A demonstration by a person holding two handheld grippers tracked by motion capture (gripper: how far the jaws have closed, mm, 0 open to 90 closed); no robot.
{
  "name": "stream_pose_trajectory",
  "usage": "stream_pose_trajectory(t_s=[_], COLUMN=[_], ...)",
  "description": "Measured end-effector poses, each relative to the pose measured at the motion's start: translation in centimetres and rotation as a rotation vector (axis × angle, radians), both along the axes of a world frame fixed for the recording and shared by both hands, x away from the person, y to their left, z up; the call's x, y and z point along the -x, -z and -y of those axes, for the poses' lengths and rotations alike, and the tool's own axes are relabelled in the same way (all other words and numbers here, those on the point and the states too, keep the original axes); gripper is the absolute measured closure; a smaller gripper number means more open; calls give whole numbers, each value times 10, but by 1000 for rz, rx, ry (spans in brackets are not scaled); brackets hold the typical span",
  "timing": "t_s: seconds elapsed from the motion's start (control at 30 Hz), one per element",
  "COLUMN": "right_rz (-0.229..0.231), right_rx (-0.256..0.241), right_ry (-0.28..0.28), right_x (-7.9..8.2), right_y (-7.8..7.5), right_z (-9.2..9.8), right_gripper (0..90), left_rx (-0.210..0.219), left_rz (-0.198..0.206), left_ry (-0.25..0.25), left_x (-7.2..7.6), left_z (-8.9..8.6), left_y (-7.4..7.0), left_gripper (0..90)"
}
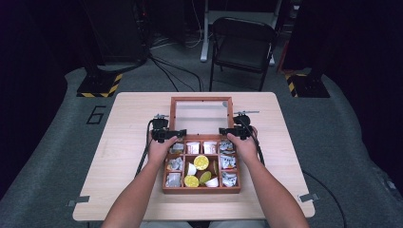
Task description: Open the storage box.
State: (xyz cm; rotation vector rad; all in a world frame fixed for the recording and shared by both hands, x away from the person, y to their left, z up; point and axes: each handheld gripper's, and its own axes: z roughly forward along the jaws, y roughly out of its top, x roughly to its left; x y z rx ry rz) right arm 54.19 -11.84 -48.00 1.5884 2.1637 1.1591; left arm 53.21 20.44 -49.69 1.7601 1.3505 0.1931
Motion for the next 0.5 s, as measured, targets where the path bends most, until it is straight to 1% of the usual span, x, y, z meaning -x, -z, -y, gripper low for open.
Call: stream_pose_trajectory(t_s=[0.13, 0.5], right_rz=[-19, -36], right_rx=[-11, -5], right_ry=[7, 5], right_x=[-1, -1], right_y=[1, 3], right_z=[0, 2], right_gripper=[279, 270], left_rx=[9, 32], left_rz=[-19, -54], left_ry=[2, -1], left_x=[-2, -4], left_z=[-1, -2], left_y=[1, 3], left_gripper=[215, 213])
